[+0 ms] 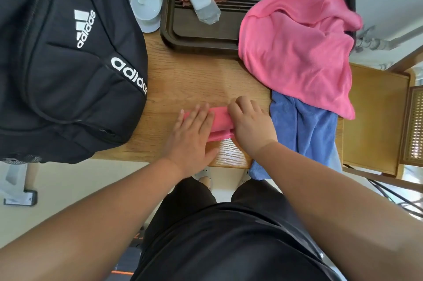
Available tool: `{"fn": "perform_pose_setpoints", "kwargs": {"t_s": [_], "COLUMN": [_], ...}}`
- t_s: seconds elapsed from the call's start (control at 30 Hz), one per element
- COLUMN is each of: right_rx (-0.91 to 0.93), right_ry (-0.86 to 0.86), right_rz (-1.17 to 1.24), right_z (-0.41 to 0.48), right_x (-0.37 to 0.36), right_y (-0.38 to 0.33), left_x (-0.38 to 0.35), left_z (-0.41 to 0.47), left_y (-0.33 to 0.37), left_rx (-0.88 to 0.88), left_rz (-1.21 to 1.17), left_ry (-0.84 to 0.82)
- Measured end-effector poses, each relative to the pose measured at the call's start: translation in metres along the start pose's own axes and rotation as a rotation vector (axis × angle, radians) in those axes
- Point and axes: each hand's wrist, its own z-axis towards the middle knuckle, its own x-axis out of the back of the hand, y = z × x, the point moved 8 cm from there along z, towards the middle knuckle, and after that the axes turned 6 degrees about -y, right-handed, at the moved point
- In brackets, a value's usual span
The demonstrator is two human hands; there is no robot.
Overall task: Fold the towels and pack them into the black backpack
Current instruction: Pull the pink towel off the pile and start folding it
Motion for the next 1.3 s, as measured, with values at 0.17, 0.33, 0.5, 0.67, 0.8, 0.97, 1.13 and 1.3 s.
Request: {"fn": "perform_pose_setpoints", "kwargs": {"t_s": [0.17, 0.33, 0.5, 0.67, 0.8, 0.97, 1.13, 1.3], "right_rx": [0.052, 0.119, 0.108, 0.079, 0.077, 0.076, 0.093, 0.086], "right_ry": [-0.147, -0.081, -0.191, -0.24, -0.273, -0.315, -0.225, -0.301], "right_rz": [-0.096, -0.076, -0.135, -0.143, -0.117, -0.079, -0.002, 0.196], "right_z": [-0.04, -0.039, -0.012, -0.018, -0.014, -0.013, -0.005, -0.002], "right_x": [-0.027, -0.007, -0.025, -0.05, -0.046, -0.041, -0.01, 0.018], "right_y": [0.012, 0.0, -0.017, -0.006, -0.007, -0.008, -0.004, 0.004], "left_x": [-0.037, -0.05, -0.054, -0.041, -0.009, -0.016, 0.01, 0.031], "left_z": [-0.012, -0.015, -0.017, -0.016, 0.005, 0.033, 0.031, 0.02], "left_y": [0.012, 0.014, 0.013, 0.002, -0.004, -0.011, -0.011, 0.0], "left_rx": [-0.017, -0.058, -0.085, -0.124, -0.001, 0.177, 0.217, 0.258], "left_rz": [0.01, 0.076, 0.096, -0.083, -0.177, -0.198, -0.226, -0.432], "left_ry": [-0.016, -0.059, -0.142, -0.052, 0.042, -0.154, -0.025, -0.1]}}
